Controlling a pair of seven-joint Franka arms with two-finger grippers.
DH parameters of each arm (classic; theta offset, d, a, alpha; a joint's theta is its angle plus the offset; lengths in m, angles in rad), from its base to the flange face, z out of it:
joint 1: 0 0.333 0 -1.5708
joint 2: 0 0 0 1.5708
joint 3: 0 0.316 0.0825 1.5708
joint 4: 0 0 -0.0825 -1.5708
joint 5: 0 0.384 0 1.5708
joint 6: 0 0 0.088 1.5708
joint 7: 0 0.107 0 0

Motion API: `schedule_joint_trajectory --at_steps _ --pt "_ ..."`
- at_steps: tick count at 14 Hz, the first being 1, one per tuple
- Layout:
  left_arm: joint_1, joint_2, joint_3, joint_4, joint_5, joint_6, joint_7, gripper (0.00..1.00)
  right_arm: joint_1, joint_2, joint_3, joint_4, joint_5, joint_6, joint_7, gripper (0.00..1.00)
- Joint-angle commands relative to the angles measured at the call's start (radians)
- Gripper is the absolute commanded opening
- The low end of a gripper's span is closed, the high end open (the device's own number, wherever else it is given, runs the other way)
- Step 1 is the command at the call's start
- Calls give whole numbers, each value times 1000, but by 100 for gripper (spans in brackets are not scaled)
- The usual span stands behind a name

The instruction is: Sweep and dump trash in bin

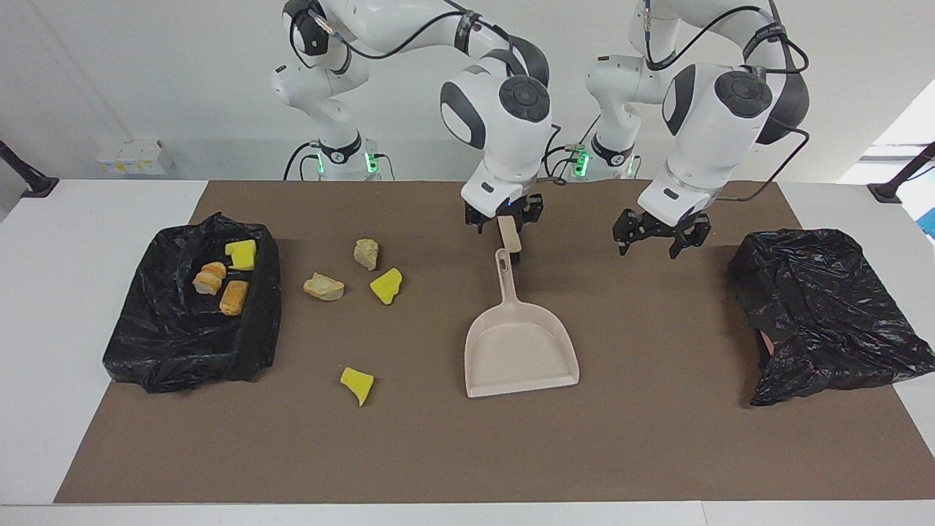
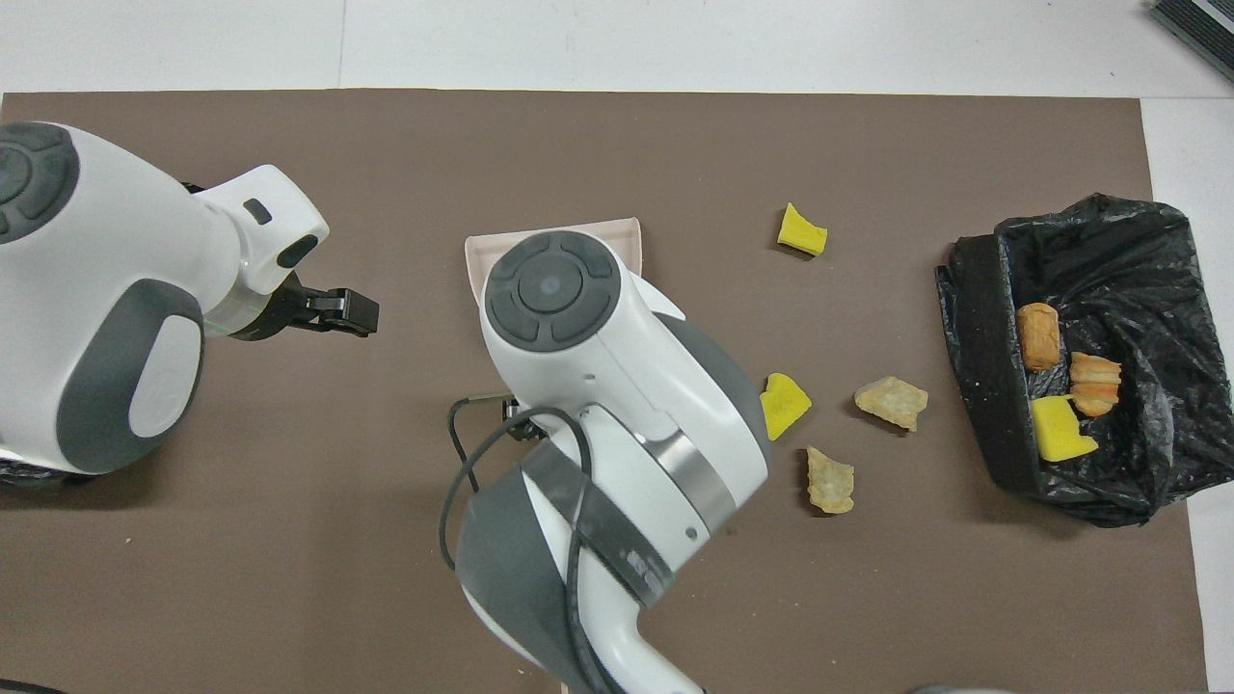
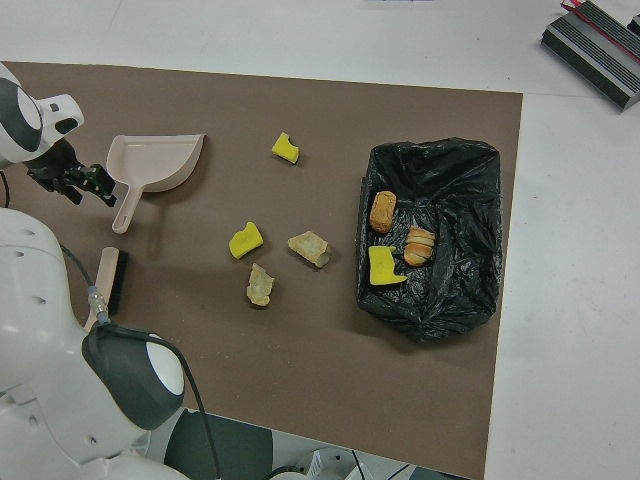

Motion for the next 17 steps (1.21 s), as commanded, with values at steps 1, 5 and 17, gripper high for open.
schedule_joint_trajectory --at_steps 1,5,17 --pt "-83 66 15 16 -6 78 -114 100 36 -231 1 -310 56 44 -2 81" --pt "-216 207 15 83 -1 166 -322 100 106 -384 1 -568 147 183 -7 83" --pt "-381 252 14 -28 6 283 -527 81 277 -274 1 -778 168 568 88 80"
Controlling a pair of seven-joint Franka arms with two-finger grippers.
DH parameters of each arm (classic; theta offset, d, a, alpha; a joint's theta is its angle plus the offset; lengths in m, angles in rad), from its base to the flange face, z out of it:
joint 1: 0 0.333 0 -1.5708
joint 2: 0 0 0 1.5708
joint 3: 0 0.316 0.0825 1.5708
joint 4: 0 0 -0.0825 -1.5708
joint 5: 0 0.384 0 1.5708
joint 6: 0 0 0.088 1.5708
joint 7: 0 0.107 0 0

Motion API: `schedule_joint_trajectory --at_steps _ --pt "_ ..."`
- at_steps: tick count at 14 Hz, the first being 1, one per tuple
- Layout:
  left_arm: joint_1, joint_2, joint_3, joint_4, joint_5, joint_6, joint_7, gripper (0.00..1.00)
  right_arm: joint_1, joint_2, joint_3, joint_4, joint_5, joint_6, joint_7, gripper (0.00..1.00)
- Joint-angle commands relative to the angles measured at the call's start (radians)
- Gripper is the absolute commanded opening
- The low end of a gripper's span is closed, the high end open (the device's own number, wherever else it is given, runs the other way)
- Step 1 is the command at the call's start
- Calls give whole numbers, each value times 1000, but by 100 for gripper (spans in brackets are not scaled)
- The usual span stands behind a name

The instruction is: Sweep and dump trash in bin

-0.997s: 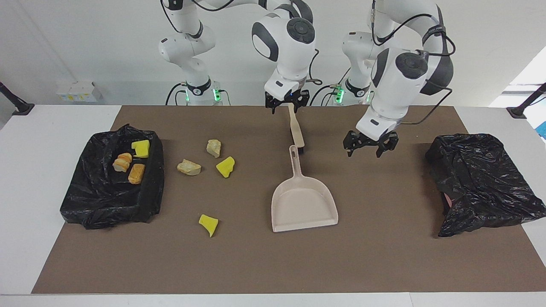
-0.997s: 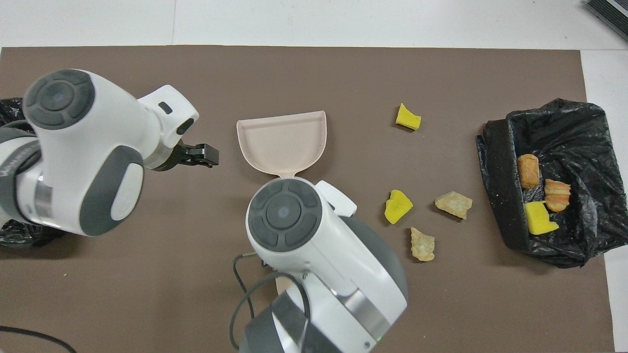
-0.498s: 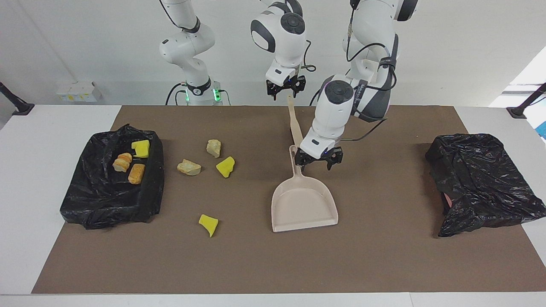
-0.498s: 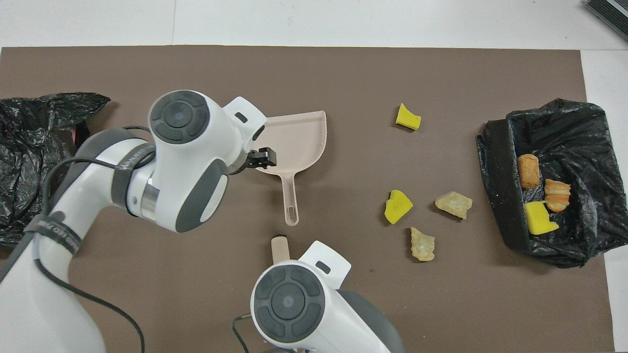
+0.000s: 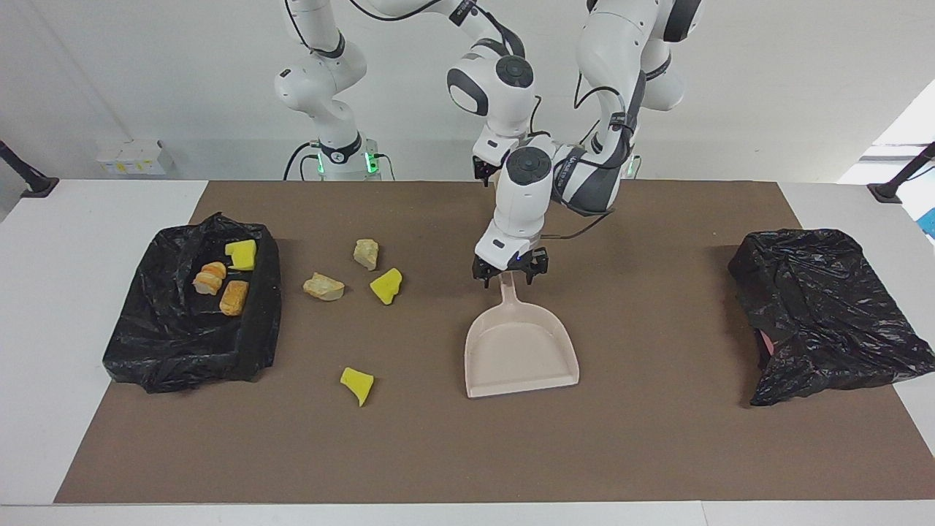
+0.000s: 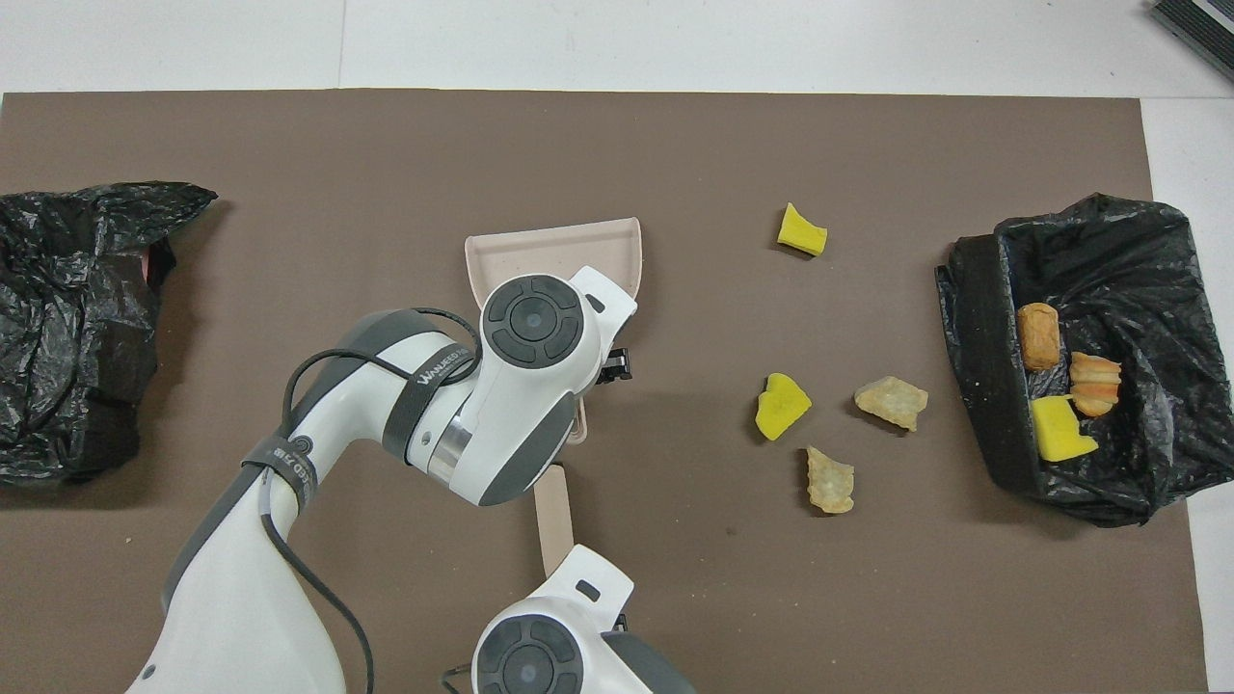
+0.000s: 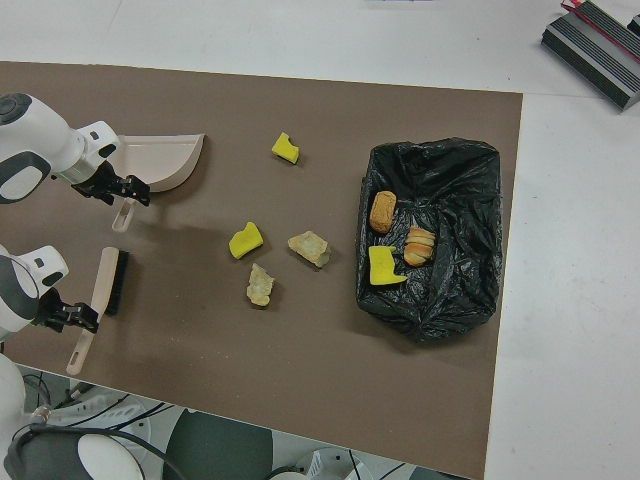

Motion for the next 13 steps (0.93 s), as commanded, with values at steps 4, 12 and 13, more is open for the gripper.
schedule_joint_trajectory --at_steps 4,12,13 --pt "-39 -28 15 -22 -5 -29 -116 0 4 -21 -4 -43 19 32 28 76" --pt "57 -46 37 -6 9 -12 225 0 17 -41 -4 -66 17 23 83 0" --pt "71 -45 37 -6 6 -9 234 0 17 -41 -4 -65 14 23 82 0"
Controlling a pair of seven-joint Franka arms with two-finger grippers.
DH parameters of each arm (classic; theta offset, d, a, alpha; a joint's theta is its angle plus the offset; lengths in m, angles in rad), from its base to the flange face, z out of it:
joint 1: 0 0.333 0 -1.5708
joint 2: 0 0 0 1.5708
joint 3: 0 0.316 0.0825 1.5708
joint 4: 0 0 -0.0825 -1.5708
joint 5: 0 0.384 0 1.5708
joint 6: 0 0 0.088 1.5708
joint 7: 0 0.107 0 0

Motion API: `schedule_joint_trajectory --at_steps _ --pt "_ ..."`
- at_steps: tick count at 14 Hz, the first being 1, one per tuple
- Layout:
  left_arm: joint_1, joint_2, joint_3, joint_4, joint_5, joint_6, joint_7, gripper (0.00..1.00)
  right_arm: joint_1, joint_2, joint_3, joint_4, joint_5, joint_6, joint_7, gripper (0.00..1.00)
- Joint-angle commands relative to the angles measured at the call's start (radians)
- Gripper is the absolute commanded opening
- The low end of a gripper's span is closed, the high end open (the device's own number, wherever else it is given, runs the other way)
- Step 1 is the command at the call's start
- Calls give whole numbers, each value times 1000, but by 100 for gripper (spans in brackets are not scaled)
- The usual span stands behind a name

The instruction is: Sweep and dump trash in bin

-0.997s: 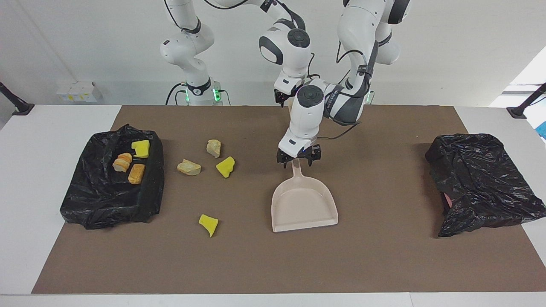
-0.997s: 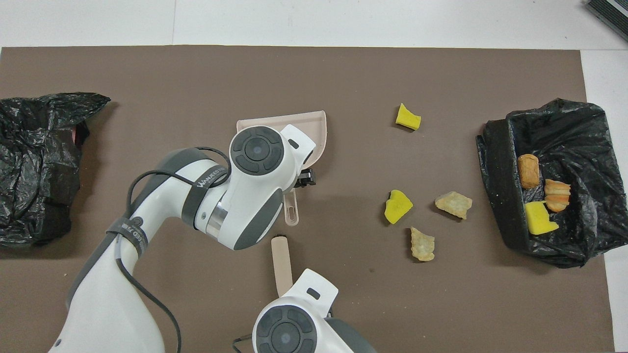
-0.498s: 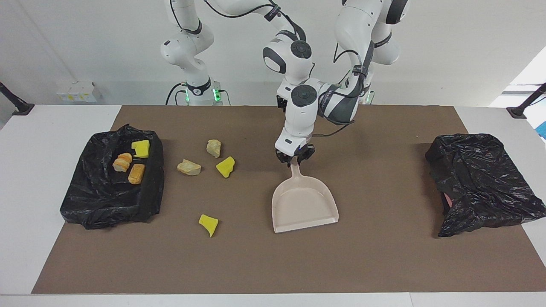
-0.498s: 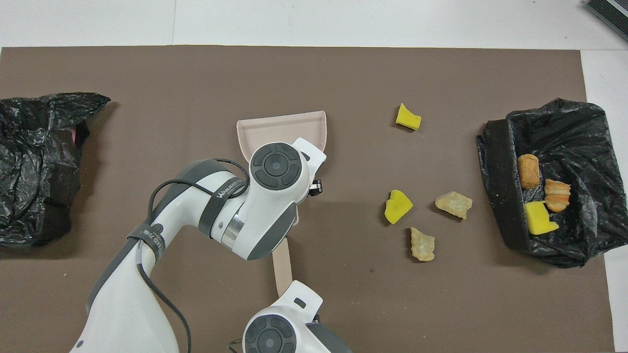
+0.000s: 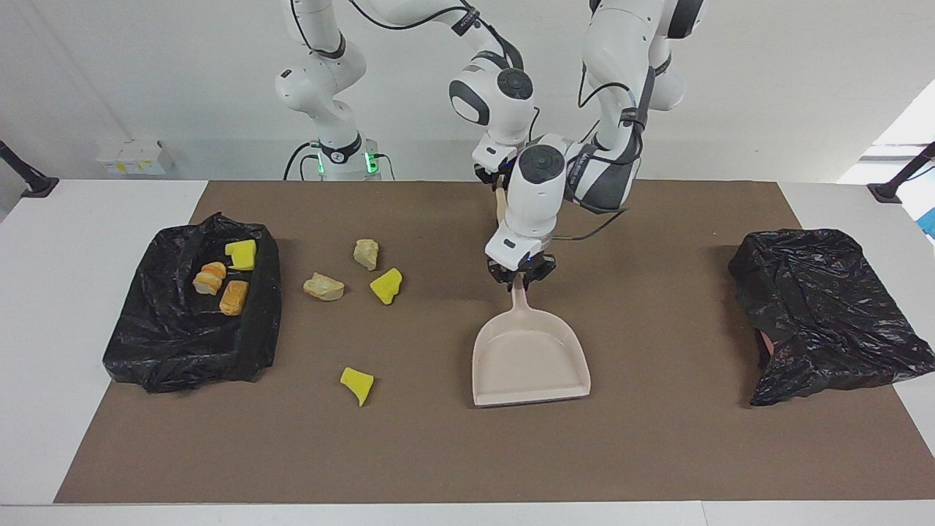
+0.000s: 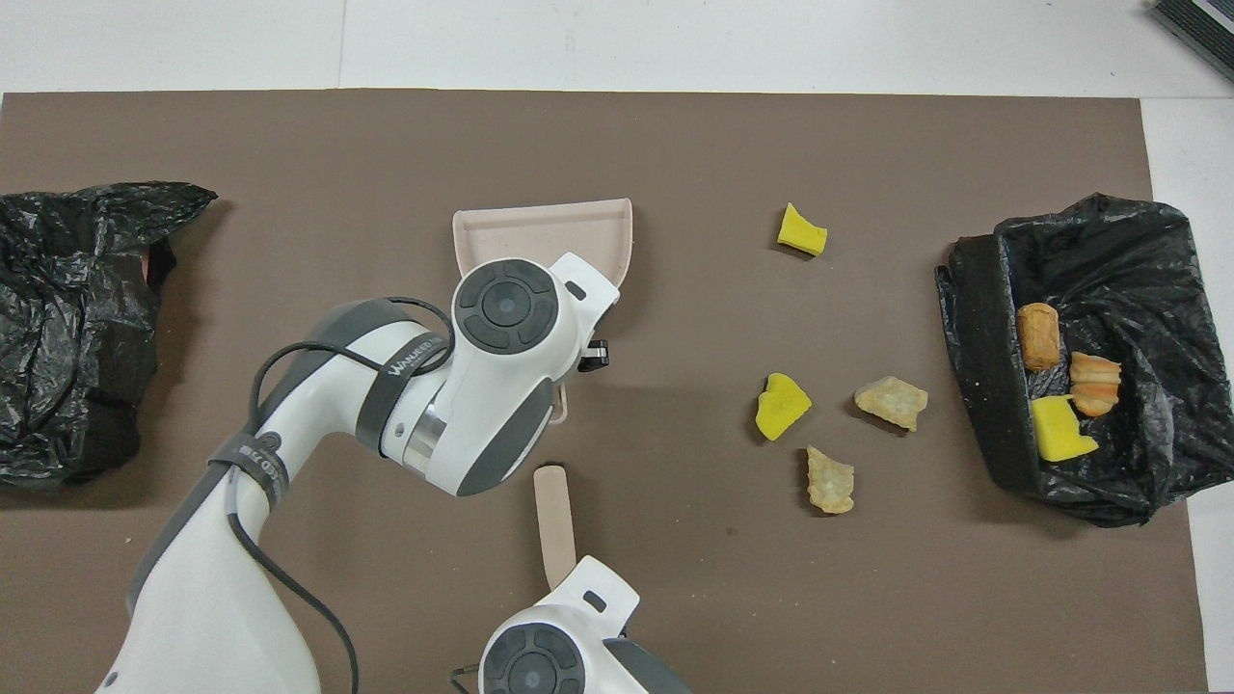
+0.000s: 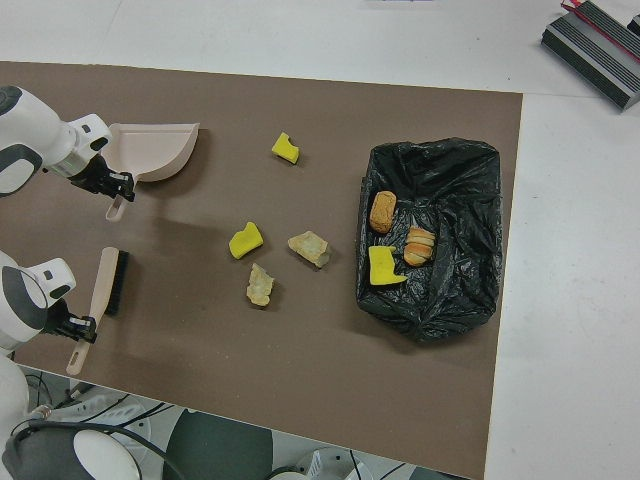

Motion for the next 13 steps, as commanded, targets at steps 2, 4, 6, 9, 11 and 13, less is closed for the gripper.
schedule_joint_trajectory --at_steps 2,4,6,9,11,13 --pt "39 -19 -4 -12 4 3 80 0 4 -34 0 -29 8 4 22 0" --pt "60 -17 -2 -14 10 -3 137 0 -5 -68 -3 -29 -3 -18 24 0" --pt "114 -16 -4 -17 8 -9 410 0 -59 -138 -6 -29 -3 -107 22 0" --pt "157 -19 -2 -20 10 -17 540 0 -169 -247 -6 -42 -5 -259 13 0" --pt "197 -23 -2 -18 10 -17 769 0 -227 -295 -6 -63 -17 -316 8 0" --pt "212 -31 -2 -20 10 -47 957 0 -244 -304 -8 -78 -75 -362 37 0"
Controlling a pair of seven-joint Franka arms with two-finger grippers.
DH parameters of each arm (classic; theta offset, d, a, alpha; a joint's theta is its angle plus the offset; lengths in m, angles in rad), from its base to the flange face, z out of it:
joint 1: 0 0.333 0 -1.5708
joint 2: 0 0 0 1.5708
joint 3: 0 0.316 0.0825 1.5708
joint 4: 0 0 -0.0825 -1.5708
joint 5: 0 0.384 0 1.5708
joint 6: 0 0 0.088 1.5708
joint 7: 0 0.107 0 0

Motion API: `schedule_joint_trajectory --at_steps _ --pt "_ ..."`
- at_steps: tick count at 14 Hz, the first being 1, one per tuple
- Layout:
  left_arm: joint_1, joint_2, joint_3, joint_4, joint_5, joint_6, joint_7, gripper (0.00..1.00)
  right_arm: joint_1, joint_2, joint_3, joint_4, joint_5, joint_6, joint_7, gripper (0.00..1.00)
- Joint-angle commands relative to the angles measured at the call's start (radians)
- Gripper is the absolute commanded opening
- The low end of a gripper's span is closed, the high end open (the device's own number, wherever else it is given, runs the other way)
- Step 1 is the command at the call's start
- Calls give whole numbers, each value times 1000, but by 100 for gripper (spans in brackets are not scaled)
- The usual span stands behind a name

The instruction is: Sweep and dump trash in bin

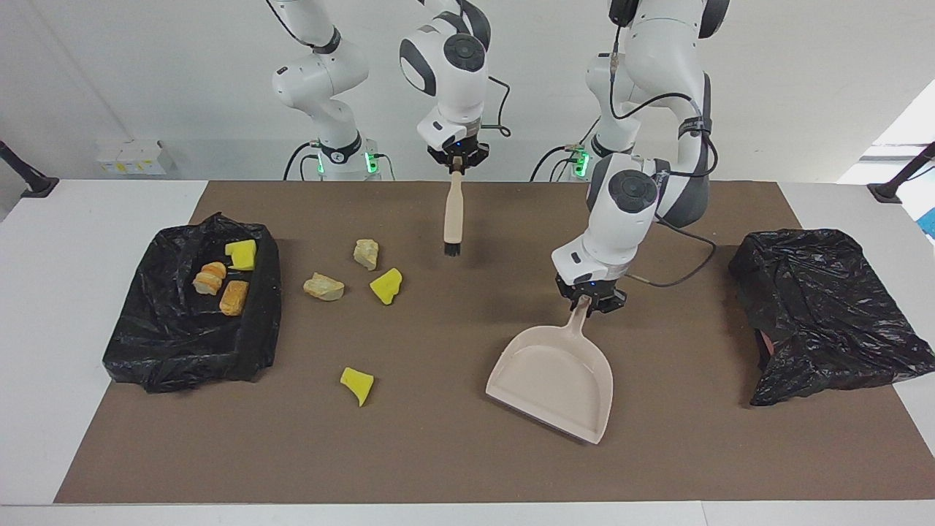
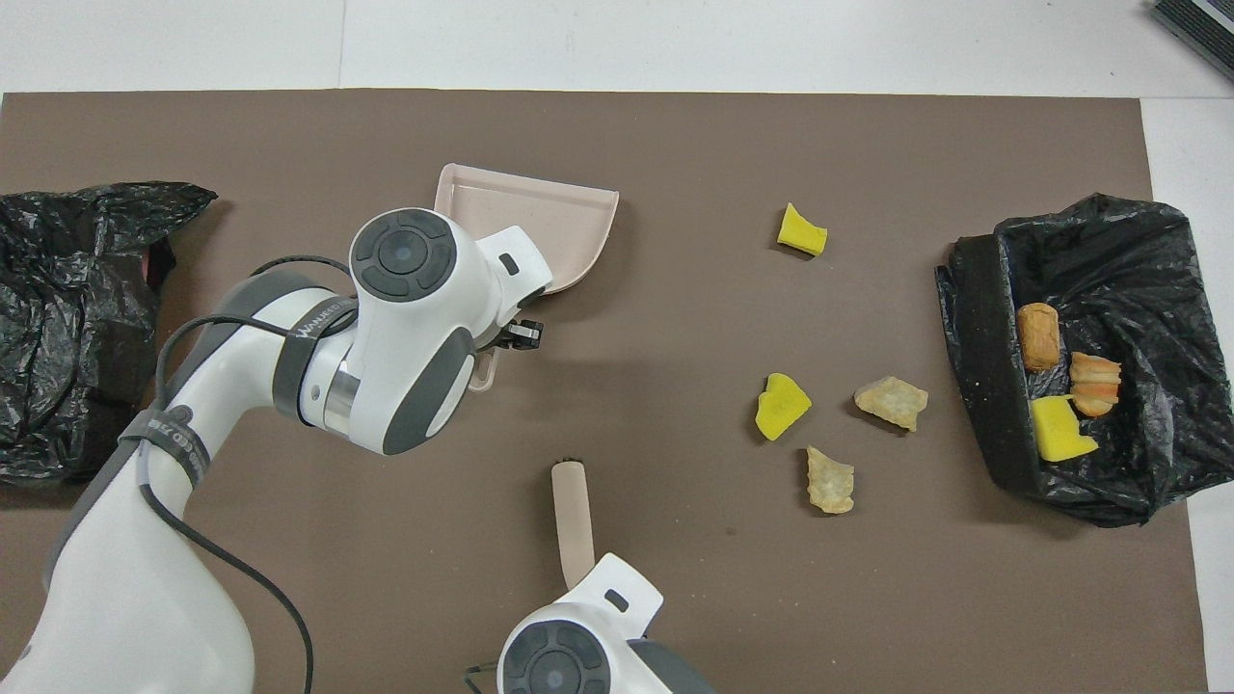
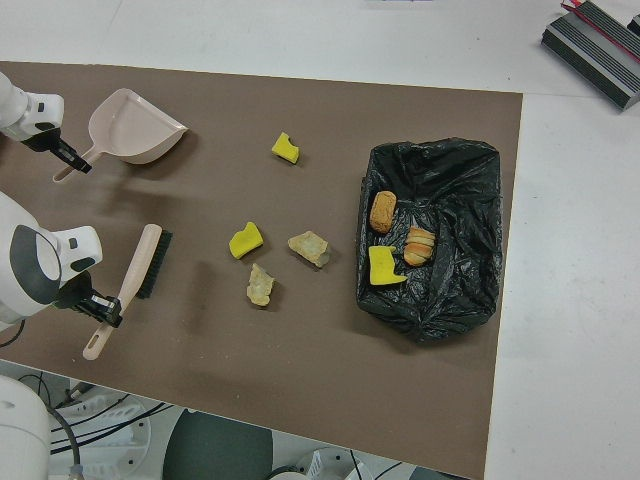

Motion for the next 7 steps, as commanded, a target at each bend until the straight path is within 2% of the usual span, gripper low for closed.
schedule_joint_trajectory --at_steps 1,3,5,7 --pt "19 -32 -7 -15 9 -61 206 0 -47 -29 11 -47 -72 -56 35 0" --pt "33 -35 -5 -17 9 -75 384 0 -126 -30 11 -58 -86 -139 32 0" --pt "24 -36 -5 -17 38 -76 539 0 -144 -58 11 -99 -144 -169 38 0" --pt "6 -41 -14 -20 57 -70 570 0 -170 -90 11 -151 -213 -169 40 0"
